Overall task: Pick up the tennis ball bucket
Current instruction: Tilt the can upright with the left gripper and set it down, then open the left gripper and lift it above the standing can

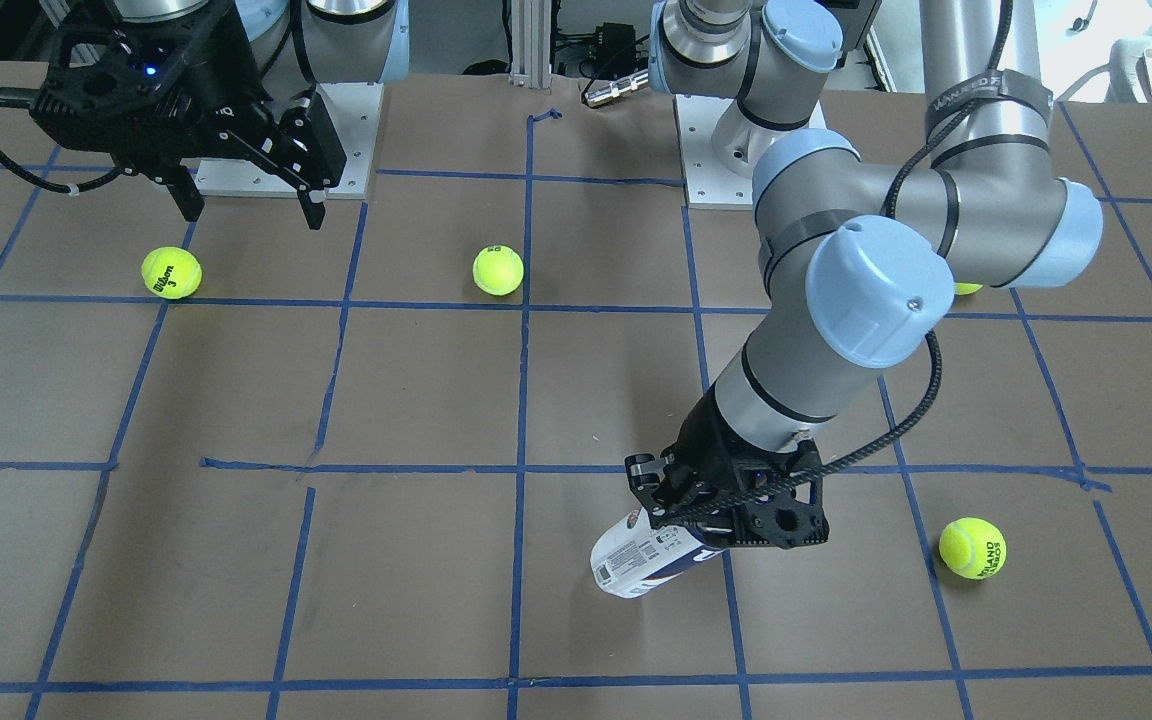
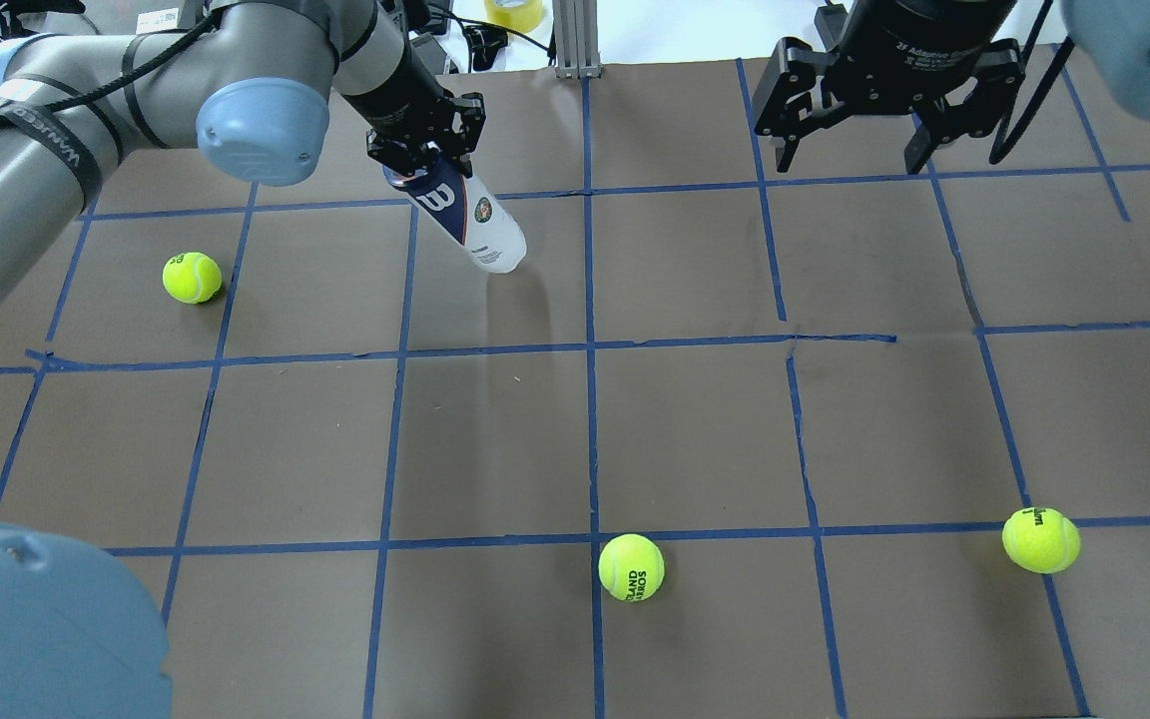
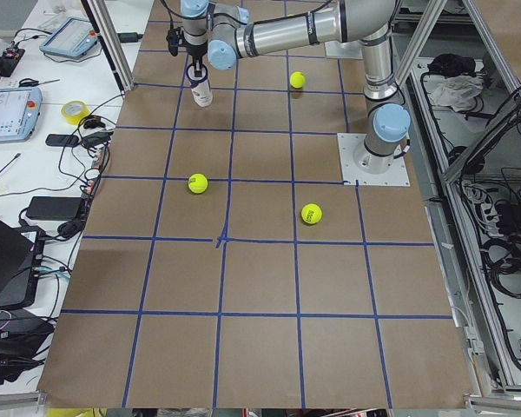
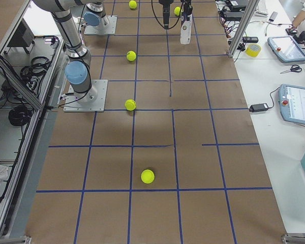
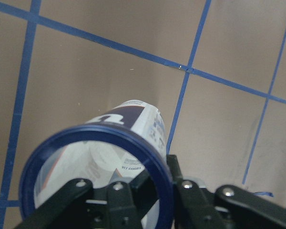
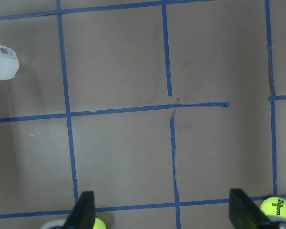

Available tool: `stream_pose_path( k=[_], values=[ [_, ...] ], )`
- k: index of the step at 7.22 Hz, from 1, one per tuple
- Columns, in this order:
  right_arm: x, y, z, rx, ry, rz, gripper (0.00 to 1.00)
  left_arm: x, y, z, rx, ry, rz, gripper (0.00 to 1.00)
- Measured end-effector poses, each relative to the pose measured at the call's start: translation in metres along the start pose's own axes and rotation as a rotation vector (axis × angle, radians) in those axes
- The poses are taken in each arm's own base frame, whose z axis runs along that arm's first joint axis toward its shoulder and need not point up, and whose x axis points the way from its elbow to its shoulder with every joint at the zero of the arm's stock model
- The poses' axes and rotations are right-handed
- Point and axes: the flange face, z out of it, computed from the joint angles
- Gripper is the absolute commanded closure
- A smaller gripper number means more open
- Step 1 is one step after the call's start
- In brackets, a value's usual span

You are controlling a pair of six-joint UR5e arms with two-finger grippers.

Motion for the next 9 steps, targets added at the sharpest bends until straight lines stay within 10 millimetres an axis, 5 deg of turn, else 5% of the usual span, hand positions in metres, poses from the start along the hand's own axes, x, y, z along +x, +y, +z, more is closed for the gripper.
stream_pose_path(
  k=[3,4,5,9],
  values=[
    [-0.001,0.0,0.001,-0.001,-0.001,0.001,0.0,0.014,0.002,0.015,-0.008,-0.098,0.152,0.98],
    [-0.001,0.0,0.001,-0.001,-0.001,0.0,0.0,0.015,0.001,0.021,-0.017,-0.102,0.159,0.34],
    [-0.001,0.001,0.001,-0.001,-0.001,-0.001,0.0,0.016,0.001,0.023,-0.025,-0.103,0.157,0.02],
    [-0.002,0.001,0.001,-0.003,-0.002,0.002,0.0,0.021,0.003,0.016,-0.019,-0.09,0.135,0.0]
  ],
)
